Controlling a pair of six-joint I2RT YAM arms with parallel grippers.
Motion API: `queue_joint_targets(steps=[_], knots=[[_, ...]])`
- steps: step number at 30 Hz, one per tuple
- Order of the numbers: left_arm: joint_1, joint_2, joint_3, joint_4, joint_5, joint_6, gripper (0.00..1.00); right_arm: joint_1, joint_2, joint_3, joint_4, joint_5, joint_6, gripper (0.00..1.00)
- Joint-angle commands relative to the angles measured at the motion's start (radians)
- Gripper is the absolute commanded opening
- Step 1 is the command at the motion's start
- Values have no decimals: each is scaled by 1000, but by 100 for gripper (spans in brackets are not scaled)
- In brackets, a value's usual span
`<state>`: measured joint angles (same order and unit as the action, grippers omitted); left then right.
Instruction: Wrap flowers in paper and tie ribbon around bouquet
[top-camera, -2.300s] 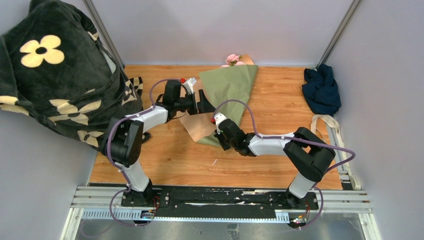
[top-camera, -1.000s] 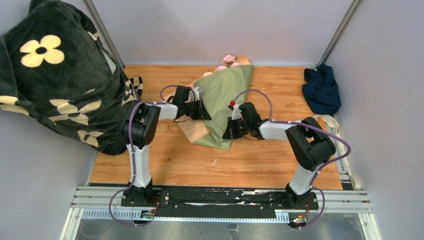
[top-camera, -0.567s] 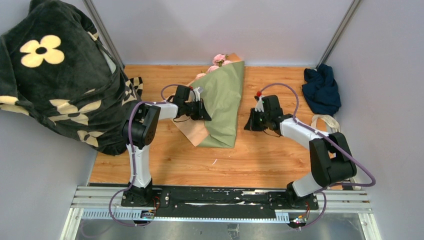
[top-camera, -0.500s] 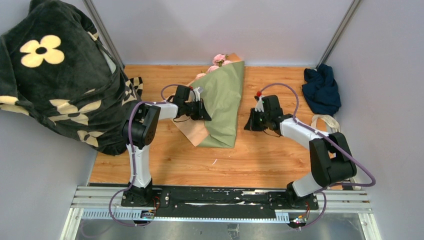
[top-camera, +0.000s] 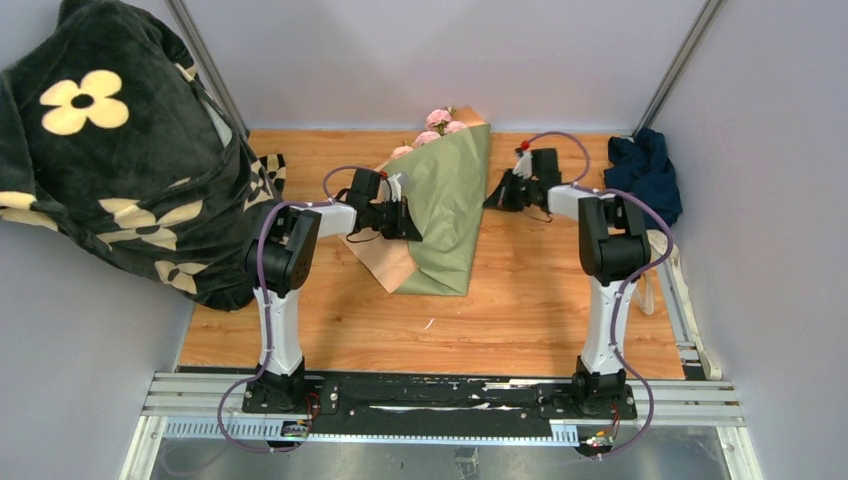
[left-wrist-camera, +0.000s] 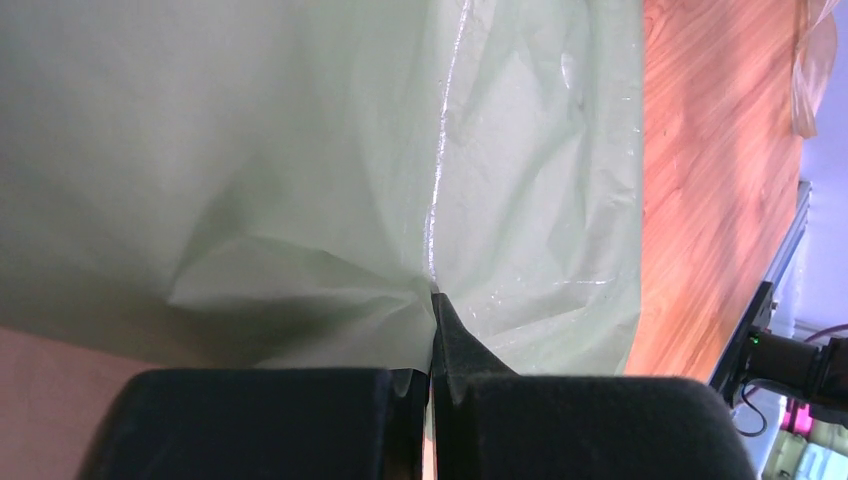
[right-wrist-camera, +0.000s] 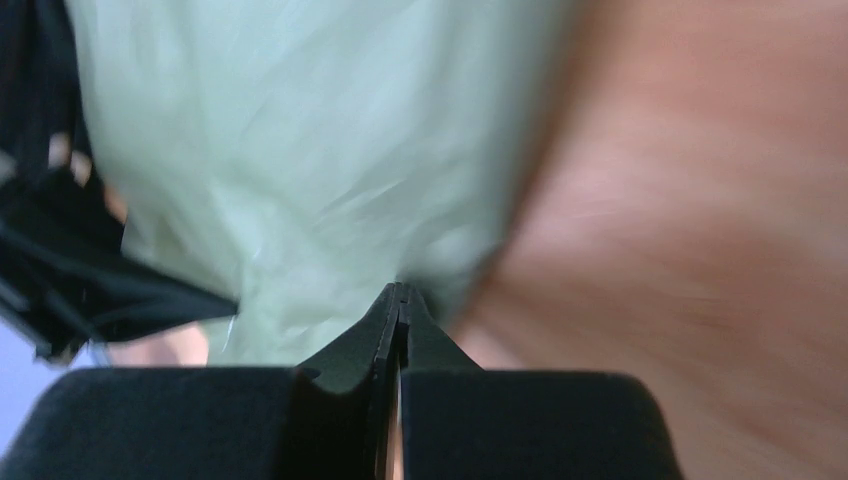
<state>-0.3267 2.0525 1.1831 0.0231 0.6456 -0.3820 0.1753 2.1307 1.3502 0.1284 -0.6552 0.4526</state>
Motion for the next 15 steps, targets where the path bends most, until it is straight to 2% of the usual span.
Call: queue_joint_targets(steps=[1, 4, 7, 10, 13, 15], knots=[[18, 72, -27, -150, -113, 78, 0, -124, -50, 85, -231, 233, -115, 0], [17, 68, -32, -144, -106, 69, 0, -57, -169, 51, -304, 273, -212, 0], [17, 62, -45, -134, -101, 62, 0, 48, -264, -54, -256, 194, -214, 0], [17, 60, -55, -129, -106, 58, 0, 170, -284, -197, -41, 3, -95, 0], [17, 55, -55, -135, -112, 60, 0, 221, -221, -309, 186, -82, 127, 0], [17, 49, -59, -135, -111, 57, 0, 218, -204, -363, 188, -53, 154, 0]])
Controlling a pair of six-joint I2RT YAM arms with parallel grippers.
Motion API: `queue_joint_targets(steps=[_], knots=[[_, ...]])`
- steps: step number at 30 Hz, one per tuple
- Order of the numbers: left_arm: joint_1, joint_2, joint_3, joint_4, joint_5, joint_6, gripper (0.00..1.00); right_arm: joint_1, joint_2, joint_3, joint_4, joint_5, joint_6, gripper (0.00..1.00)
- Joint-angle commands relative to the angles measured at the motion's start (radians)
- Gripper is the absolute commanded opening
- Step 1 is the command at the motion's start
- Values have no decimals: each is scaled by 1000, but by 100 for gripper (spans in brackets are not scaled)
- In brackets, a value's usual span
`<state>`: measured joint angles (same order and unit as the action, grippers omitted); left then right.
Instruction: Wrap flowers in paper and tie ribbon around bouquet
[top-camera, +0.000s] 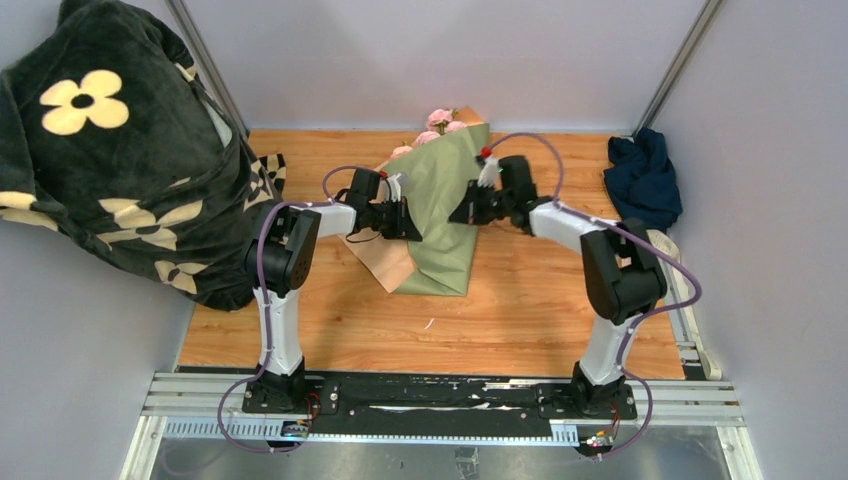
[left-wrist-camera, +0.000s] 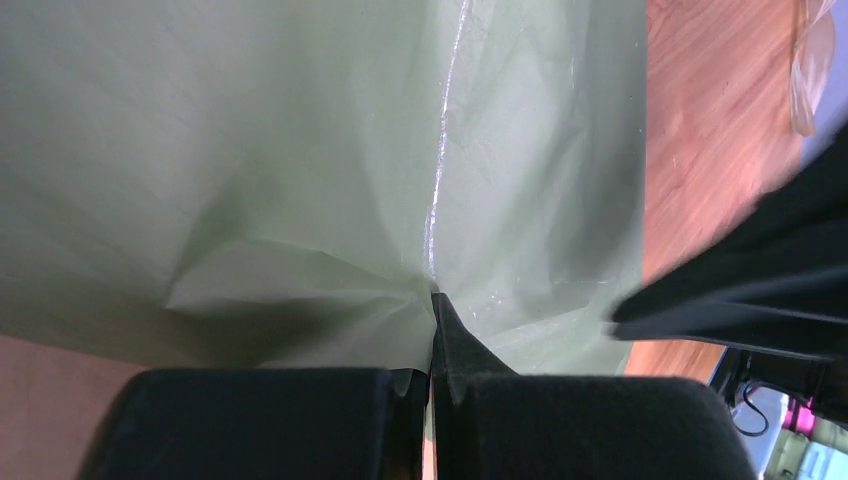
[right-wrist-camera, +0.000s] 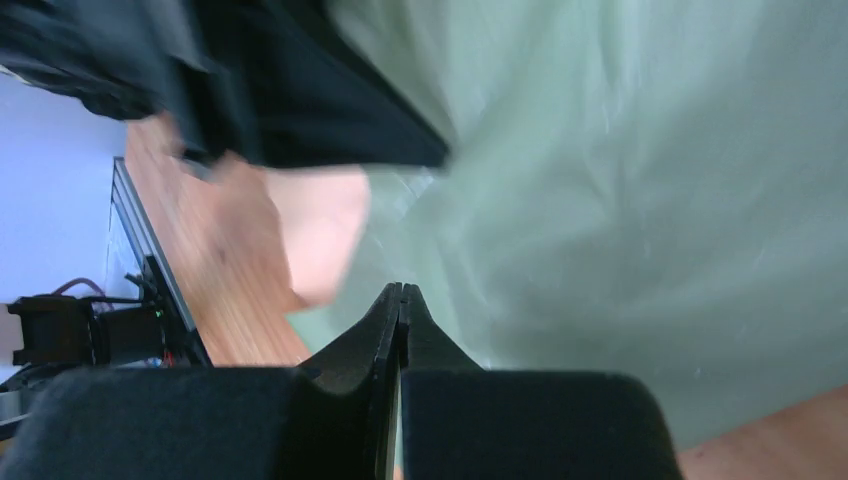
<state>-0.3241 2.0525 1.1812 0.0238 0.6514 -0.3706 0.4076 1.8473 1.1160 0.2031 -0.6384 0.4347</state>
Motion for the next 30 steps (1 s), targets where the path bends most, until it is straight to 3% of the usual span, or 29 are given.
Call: queue_joint_targets(steps=[1, 8, 11, 13, 15, 19, 22, 26, 28, 30], knots=[[14, 43, -59, -135, -115, 44, 0, -18, 70, -148, 57, -30, 144, 0], [14, -2, -71, -153, -107, 62, 0, -27, -116, -197, -375, 232, -58, 0], [14, -10, -78, -153, -96, 64, 0, 52, -230, -168, -443, 292, -81, 0], [14, -13, -83, -152, -96, 67, 0, 145, -235, -130, -421, 313, -99, 0], [14, -12, -85, -152, -103, 68, 0, 203, -174, -93, -311, 214, -71, 0], [14, -9, -89, -158, -104, 66, 0, 236, -20, -45, -168, 134, -9, 0], [14, -10, -89, -155, -112, 67, 0, 244, 52, -114, -106, 70, 49, 0], [14, -12, -83, -152, -114, 72, 0, 260, -31, -340, -118, 72, 89, 0], [14, -13, -77, -164, -112, 85, 0, 247, -155, -460, -183, 90, 106, 0], [14, -19, -69, -177, -119, 99, 0, 237, -271, -478, -308, 133, 77, 0]])
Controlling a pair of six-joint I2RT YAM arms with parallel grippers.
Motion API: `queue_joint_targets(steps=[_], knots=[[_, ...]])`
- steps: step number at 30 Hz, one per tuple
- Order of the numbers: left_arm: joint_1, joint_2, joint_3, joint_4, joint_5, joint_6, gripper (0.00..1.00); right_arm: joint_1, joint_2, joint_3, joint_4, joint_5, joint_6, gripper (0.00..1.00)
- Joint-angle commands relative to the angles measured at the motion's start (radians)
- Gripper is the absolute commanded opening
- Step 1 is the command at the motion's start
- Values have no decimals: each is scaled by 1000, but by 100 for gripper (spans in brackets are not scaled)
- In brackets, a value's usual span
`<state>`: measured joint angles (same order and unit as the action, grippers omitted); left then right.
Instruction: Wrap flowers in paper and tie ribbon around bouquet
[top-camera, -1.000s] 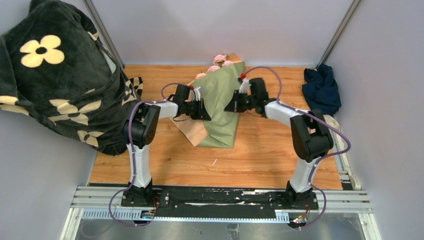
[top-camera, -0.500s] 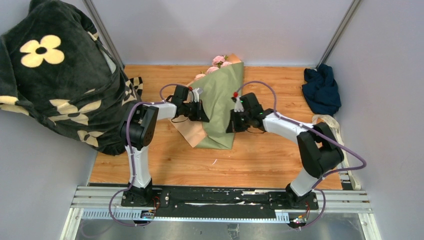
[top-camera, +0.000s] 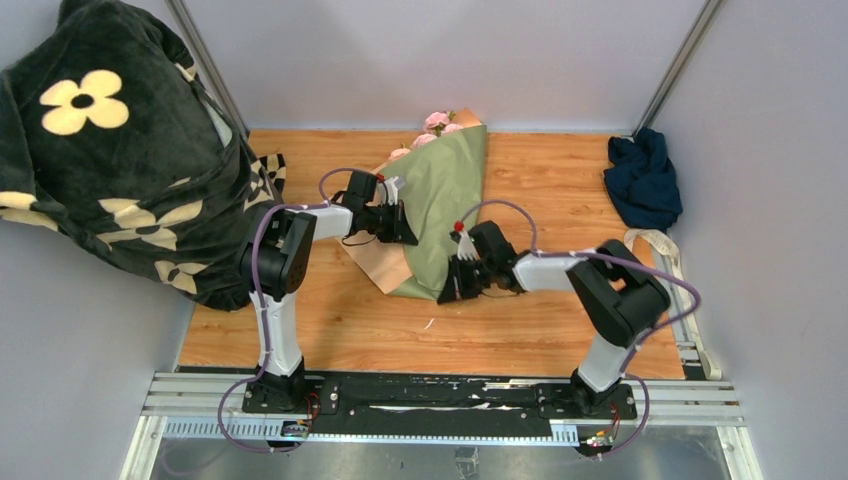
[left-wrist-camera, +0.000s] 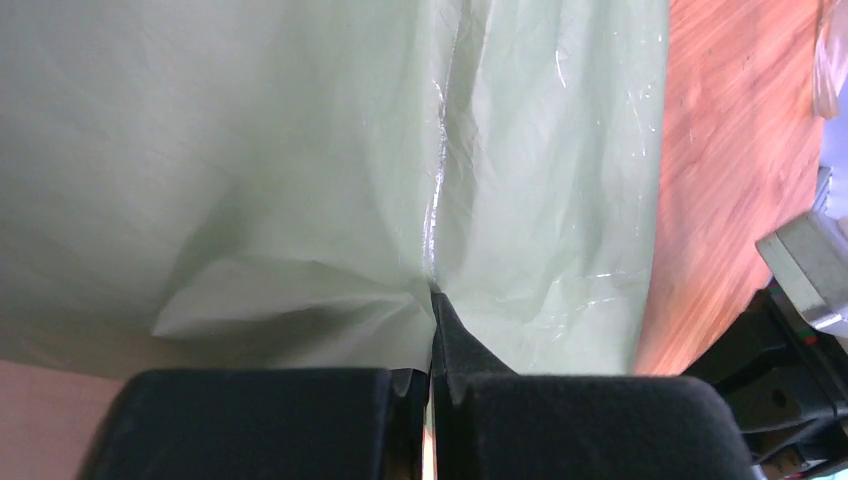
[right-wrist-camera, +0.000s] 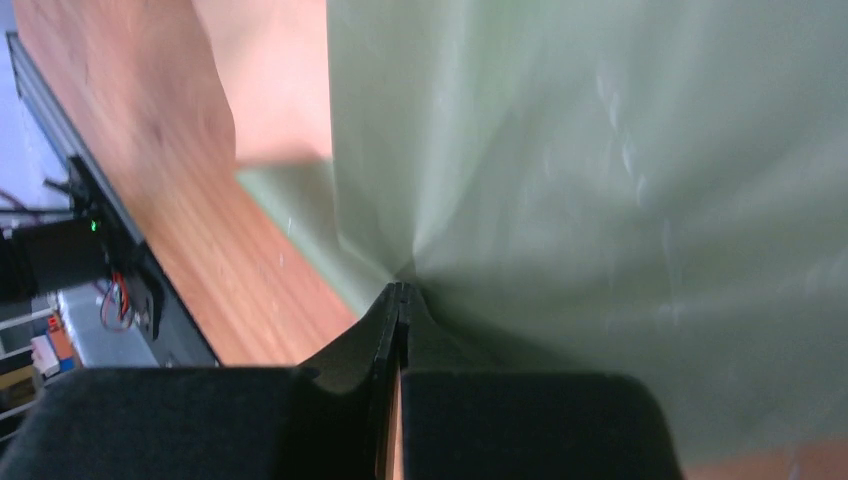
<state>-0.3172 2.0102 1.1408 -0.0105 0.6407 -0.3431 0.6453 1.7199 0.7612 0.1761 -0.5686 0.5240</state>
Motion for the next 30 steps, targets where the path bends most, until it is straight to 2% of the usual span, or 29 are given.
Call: queue_joint_targets(steps=[1, 3, 6, 12, 17, 18, 20, 21, 22, 26, 30], knots=[[7, 19, -30, -145, -111, 75, 0, -2, -188, -102, -336, 86, -35, 0], [7, 11, -34, -141, -113, 78, 0, -4, -227, -19, -408, 93, -81, 0], [7, 11, -33, -143, -115, 71, 0, -4, -177, 125, -379, 32, -112, 0], [7, 9, -35, -152, -134, 77, 0, -4, 98, 356, -255, 46, -96, 0], [7, 12, -15, -167, -135, 75, 1, -5, 271, 378, -222, 34, -56, 0], [7, 8, -1, -186, -136, 82, 10, -5, 296, 363, -227, 47, -48, 0], [10, -12, 38, -240, -134, 112, 37, -6, 338, 321, -222, 74, -29, 0], [13, -33, 64, -270, -135, 125, 55, -6, 355, 293, -205, 77, -7, 0], [20, -68, 83, -299, -137, 135, 66, -6, 363, 269, -189, 79, 6, 0], [126, -209, 129, -424, -174, 166, 97, -7, 354, 189, -121, 99, 49, 0], [304, -304, 37, -399, -346, 166, 100, -5, 329, 170, -105, 108, 51, 0]])
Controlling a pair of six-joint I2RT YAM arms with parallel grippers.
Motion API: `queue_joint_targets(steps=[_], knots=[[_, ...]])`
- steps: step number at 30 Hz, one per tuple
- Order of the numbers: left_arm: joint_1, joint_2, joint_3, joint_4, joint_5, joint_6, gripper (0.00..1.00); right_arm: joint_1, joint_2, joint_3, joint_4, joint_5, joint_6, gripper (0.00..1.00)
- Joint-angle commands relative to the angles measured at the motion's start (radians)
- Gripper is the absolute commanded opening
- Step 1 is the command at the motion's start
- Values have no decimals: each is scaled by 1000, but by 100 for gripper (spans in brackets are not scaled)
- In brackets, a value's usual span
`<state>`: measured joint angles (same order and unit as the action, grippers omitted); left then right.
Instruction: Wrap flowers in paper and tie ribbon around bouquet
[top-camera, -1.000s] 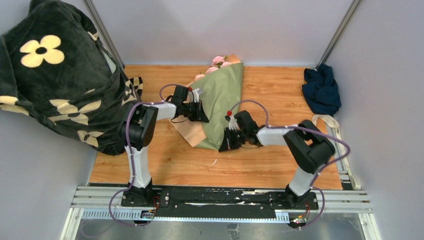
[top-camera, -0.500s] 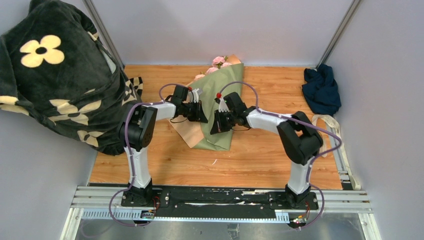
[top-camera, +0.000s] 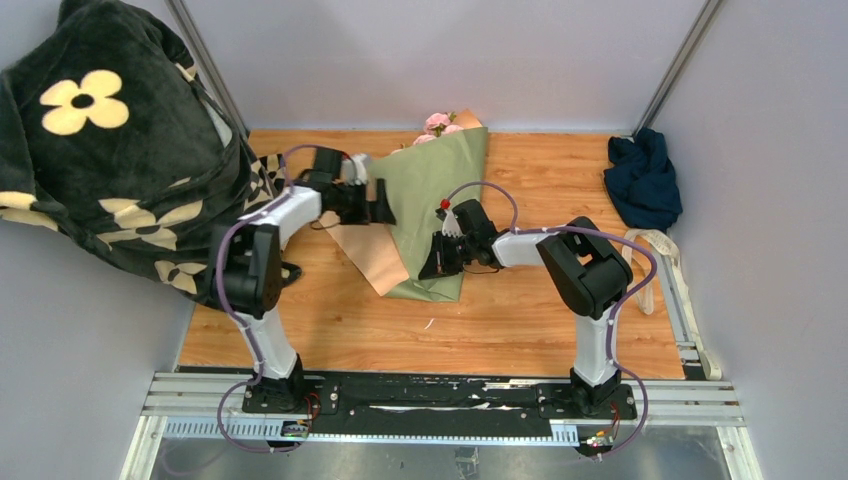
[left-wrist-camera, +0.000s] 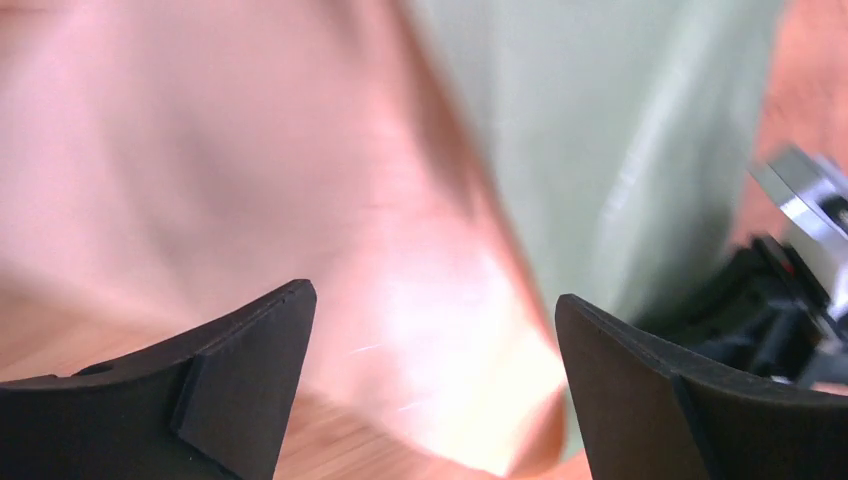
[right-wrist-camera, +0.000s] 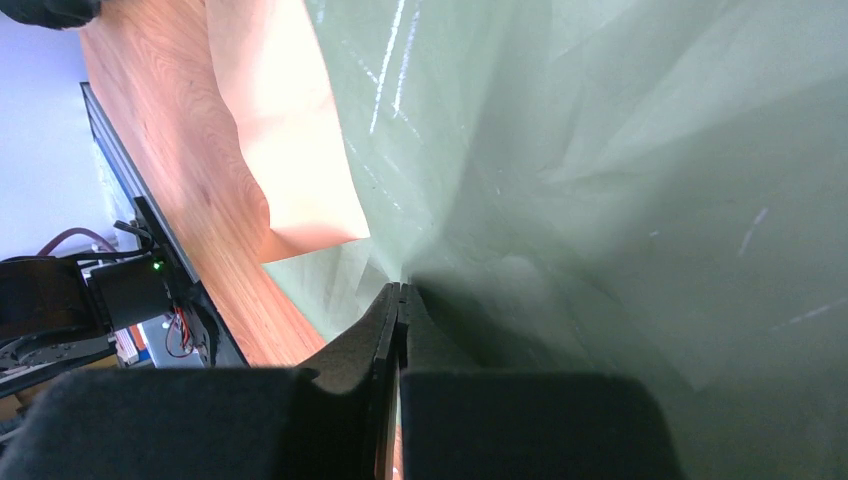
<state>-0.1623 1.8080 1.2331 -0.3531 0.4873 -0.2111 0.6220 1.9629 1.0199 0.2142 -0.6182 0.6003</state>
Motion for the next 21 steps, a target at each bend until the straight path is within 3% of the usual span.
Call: queue_joint_targets(steps=[1, 13, 17, 19, 20, 21], knots=[[173, -108, -81, -38, -233, 37, 100, 19, 84, -86, -146, 157, -30, 0], [207, 97, -11, -4, -384, 39, 100, 20, 49, -89, -144, 157, -60, 0], [203, 174, 21, 0, -279, 25, 100, 22, 50, -83, -145, 155, -66, 0], [196, 218, 47, 1, -202, 9, 91, 21, 48, -84, -145, 156, -67, 0], [195, 233, 57, 1, -166, 0, 81, 22, 46, -86, -145, 157, -65, 0], [193, 242, 62, 11, -120, -5, 65, 22, 44, -88, -145, 159, -66, 0]])
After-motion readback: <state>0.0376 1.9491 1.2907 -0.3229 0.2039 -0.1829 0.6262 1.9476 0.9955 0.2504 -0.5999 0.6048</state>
